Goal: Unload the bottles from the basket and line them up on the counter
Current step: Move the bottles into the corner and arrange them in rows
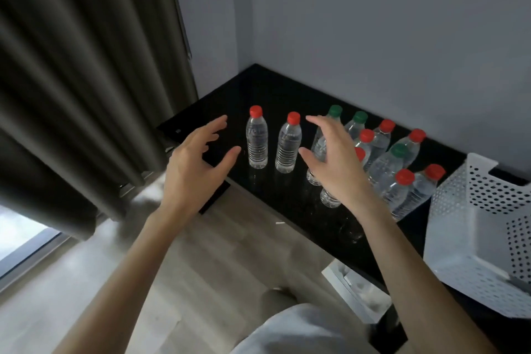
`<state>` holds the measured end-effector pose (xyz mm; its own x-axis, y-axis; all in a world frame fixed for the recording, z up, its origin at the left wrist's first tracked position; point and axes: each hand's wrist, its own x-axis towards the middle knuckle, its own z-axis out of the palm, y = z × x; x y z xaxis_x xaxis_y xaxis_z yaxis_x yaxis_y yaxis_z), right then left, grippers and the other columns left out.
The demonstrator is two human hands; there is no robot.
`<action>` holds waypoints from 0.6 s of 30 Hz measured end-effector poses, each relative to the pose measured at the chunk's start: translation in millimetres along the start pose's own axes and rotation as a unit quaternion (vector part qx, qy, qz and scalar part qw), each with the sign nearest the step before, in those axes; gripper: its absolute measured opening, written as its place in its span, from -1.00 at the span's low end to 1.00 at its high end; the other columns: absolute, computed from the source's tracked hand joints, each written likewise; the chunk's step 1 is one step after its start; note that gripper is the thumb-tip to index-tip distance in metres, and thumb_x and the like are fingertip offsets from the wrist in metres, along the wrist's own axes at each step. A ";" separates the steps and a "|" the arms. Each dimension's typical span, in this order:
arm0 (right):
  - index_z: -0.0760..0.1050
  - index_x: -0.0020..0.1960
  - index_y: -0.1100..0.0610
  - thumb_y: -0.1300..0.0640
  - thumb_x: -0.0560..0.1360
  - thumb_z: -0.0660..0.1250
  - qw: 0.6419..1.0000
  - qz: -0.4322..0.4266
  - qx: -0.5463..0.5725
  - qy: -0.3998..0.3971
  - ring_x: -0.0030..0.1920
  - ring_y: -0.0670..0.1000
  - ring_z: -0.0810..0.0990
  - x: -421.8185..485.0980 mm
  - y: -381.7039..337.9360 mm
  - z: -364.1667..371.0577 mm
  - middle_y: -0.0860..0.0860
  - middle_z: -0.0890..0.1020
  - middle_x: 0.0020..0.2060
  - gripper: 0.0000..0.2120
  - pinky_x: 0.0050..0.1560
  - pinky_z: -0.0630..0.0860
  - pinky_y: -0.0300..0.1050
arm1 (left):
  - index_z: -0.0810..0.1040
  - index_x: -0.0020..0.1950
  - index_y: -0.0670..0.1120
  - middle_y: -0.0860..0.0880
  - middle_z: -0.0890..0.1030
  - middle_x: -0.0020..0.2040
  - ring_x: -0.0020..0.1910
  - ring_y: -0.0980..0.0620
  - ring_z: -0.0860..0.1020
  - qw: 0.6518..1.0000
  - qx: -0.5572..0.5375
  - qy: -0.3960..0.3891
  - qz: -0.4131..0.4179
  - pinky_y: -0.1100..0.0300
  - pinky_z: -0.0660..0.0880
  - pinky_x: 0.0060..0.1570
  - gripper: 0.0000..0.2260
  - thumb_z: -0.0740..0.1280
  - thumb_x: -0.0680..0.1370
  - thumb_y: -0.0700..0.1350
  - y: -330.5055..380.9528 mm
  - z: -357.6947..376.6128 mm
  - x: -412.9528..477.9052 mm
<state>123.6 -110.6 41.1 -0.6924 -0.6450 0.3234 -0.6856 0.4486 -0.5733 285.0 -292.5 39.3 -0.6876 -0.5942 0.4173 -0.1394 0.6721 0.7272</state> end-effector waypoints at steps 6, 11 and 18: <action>0.20 0.46 -0.03 0.10 0.50 0.39 0.997 0.068 0.012 0.017 0.46 -0.03 0.23 29.8 12.6 36.9 0.01 0.29 0.43 -0.39 0.42 0.18 -0.12 | 0.40 0.42 0.11 0.20 0.53 0.27 0.19 0.30 0.50 0.998 -0.054 -0.006 -0.027 0.25 0.48 0.18 -0.51 0.41 0.50 0.03 -32.2 -9.3 43.3; 0.10 0.51 -0.02 0.11 0.50 0.39 0.992 0.121 0.032 0.034 0.45 -0.05 0.23 57.3 26.1 74.5 0.01 0.26 0.46 -0.31 0.41 0.20 -0.12 | 0.29 0.48 0.11 0.12 0.46 0.36 0.23 0.19 0.48 0.993 -0.073 -0.083 -0.037 0.13 0.50 0.21 -0.40 0.42 0.48 0.03 -67.2 21.5 90.9; 0.05 0.52 -0.02 0.11 0.49 0.40 0.979 0.191 0.044 0.051 0.48 -0.03 0.23 100.1 53.7 117.3 0.02 0.25 0.49 -0.26 0.45 0.21 -0.06 | 0.11 0.53 0.16 0.06 0.24 0.51 0.40 0.06 0.34 0.964 -0.057 -0.249 -0.072 0.03 0.42 0.31 -0.18 0.50 0.39 0.07 -123.2 93.2 159.6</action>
<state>43.9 -223.6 -45.6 -0.9167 -0.3726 0.1443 -0.3534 0.5875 -0.7280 126.1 -429.0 -34.5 -0.9281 -0.3721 0.0152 -0.1986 0.5290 0.8251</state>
